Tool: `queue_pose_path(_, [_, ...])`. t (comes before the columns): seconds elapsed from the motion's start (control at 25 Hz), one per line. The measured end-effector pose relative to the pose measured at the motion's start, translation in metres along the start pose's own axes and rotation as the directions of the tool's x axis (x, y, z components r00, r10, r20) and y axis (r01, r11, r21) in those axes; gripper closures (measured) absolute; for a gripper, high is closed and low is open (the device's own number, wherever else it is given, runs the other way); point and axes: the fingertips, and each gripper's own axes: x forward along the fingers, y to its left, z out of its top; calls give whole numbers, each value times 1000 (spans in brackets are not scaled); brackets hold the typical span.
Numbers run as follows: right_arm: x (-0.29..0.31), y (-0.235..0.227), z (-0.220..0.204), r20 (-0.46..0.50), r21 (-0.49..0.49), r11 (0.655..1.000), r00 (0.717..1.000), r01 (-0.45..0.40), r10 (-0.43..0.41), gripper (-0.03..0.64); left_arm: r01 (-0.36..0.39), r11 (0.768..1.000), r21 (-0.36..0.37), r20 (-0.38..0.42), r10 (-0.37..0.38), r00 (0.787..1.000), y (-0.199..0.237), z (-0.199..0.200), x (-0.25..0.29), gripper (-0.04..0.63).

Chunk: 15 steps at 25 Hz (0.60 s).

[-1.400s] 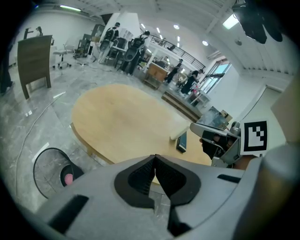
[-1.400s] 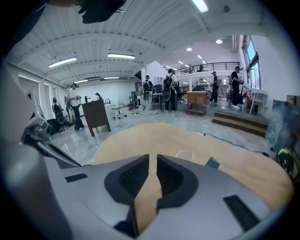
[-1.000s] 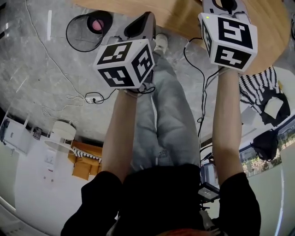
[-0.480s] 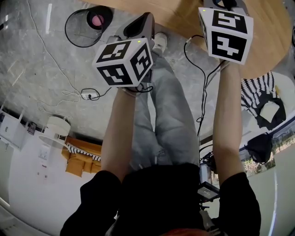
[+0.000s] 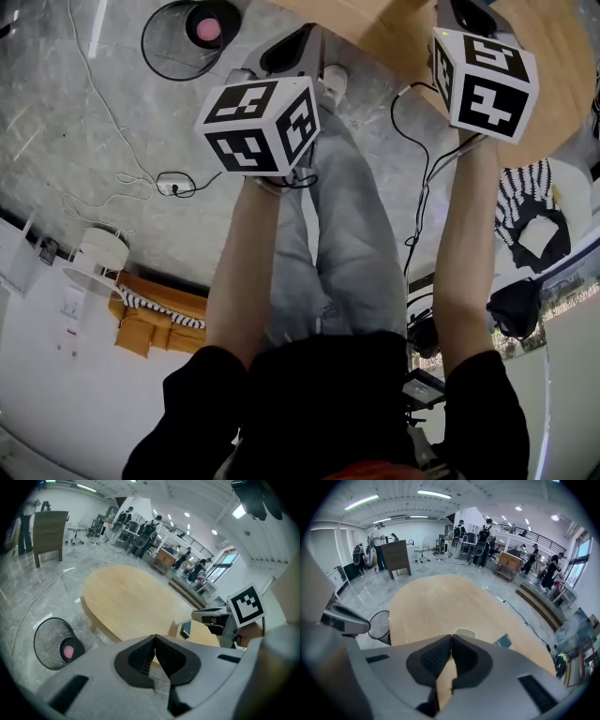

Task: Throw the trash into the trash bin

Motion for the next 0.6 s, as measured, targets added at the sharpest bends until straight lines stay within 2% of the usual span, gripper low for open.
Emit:
queue_pose_path(0.32, [-6,91,22,49,-58,994,995,-88,91,604,-66,994,-84,40,69,997,69,-19,-49,586])
queue_pose_path(0.6, [-6,176,46,64,-139,976,982,-166,176,603,-137,976,-170,82,153,985,134,-35,-104,586])
